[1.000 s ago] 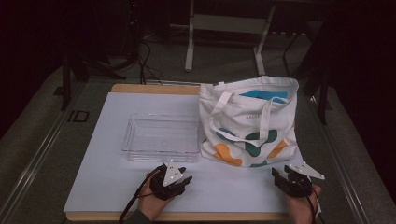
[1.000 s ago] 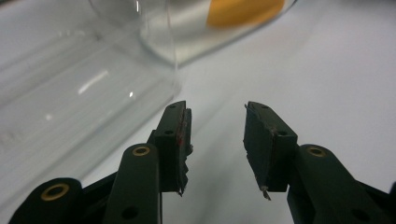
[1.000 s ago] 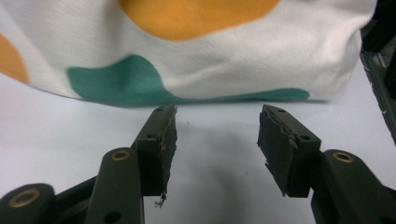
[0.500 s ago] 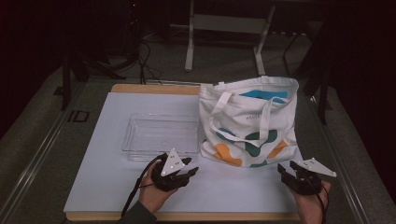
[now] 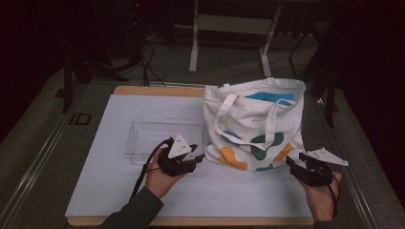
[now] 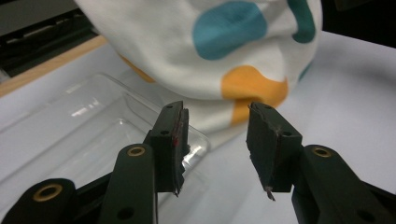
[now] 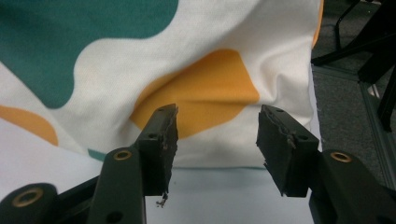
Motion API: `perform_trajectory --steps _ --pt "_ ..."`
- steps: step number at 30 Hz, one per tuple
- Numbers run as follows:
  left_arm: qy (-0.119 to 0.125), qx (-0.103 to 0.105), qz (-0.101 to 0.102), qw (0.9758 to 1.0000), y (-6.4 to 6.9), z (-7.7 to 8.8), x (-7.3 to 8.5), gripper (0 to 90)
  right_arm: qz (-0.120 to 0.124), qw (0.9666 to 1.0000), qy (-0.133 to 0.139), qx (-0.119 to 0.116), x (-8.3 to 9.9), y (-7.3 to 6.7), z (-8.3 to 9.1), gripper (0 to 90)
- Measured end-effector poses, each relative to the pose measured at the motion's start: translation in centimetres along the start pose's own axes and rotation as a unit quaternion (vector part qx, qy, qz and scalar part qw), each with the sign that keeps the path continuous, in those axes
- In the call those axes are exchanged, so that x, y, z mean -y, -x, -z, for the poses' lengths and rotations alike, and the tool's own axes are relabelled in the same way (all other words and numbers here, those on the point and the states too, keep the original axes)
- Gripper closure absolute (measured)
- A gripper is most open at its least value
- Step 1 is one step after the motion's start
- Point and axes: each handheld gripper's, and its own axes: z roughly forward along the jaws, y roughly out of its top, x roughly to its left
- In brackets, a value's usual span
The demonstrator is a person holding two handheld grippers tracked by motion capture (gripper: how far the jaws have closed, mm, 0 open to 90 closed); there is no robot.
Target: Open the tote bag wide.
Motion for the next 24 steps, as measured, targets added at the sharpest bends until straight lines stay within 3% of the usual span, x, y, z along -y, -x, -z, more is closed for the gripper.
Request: perform_trajectory --steps 12,16,24 --pt "-0.007 -0.007 0.012 0.9999 -3.7 -1.3 -2.1 56.1 -0.009 0.9998 0.016 0.001 -2.3 1.3 0.1 49.6" --pt "0.003 -0.002 0.016 0.9999 -4.5 -2.0 -2.9 55.7 -0.012 0.9997 0.019 -0.002 -3.2 1.9 0.0 52.9" --pt "-0.008 -0.008 0.010 0.9999 -5.2 -3.7 -4.0 53.7 -0.035 0.9987 0.037 -0.008 -5.2 3.2 -0.1 61.0"
